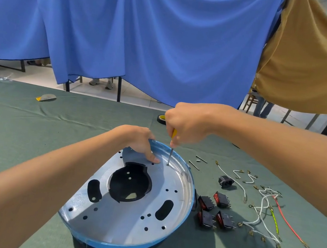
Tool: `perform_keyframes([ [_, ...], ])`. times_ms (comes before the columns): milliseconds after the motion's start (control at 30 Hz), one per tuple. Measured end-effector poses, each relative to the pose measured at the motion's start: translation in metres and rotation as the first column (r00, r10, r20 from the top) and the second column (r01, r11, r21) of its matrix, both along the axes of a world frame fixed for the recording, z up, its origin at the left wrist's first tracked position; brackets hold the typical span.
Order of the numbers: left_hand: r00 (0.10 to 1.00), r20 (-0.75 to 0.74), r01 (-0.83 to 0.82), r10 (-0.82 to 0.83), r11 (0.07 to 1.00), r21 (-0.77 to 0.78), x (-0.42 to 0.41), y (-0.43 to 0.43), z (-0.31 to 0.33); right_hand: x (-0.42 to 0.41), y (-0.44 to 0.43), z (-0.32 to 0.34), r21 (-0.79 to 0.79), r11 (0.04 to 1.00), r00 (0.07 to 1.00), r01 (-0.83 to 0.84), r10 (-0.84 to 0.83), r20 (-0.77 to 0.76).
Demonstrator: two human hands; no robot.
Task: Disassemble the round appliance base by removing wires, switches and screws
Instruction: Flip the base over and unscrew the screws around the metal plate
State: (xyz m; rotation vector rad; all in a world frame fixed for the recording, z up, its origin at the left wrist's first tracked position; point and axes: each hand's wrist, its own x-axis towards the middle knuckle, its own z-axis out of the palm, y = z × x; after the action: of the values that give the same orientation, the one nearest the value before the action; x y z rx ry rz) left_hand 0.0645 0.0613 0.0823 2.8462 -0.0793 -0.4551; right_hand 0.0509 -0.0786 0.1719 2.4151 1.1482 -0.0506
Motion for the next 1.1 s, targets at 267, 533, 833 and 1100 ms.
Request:
perform_keyframes([
  [267, 1.0, -0.028, -0.001, 0.0, 1.0, -0.015, 0.002, 0.0, 0.0, 0.016, -0.012, -0.005, 0.258, 0.96, 0.984, 0.108, -0.067, -0.164],
  [533, 1.0, 0.011, -0.011, 0.012, 1.0, -0.017, 0.007, 0.004, -0.006, 0.015, 0.014, -0.062, 0.831, -0.207, 0.856, 0.517, 0.146, -0.496],
  [833, 1.0, 0.016, 0.005, -0.004, 0.998, -0.059, 0.007, 0.007, -0.008, 0.021, 0.008, -0.058, 0.697, 0.029, 0.544, 0.717, 0.603, -0.584],
  [1100, 0.999, -0.011, -0.032, 0.031, 0.995, -0.098, -0.001, 0.005, -0.003, 0.017, 0.025, -0.053, 0.85, 0.309, 0.854, 0.427, 0.17, -0.491],
])
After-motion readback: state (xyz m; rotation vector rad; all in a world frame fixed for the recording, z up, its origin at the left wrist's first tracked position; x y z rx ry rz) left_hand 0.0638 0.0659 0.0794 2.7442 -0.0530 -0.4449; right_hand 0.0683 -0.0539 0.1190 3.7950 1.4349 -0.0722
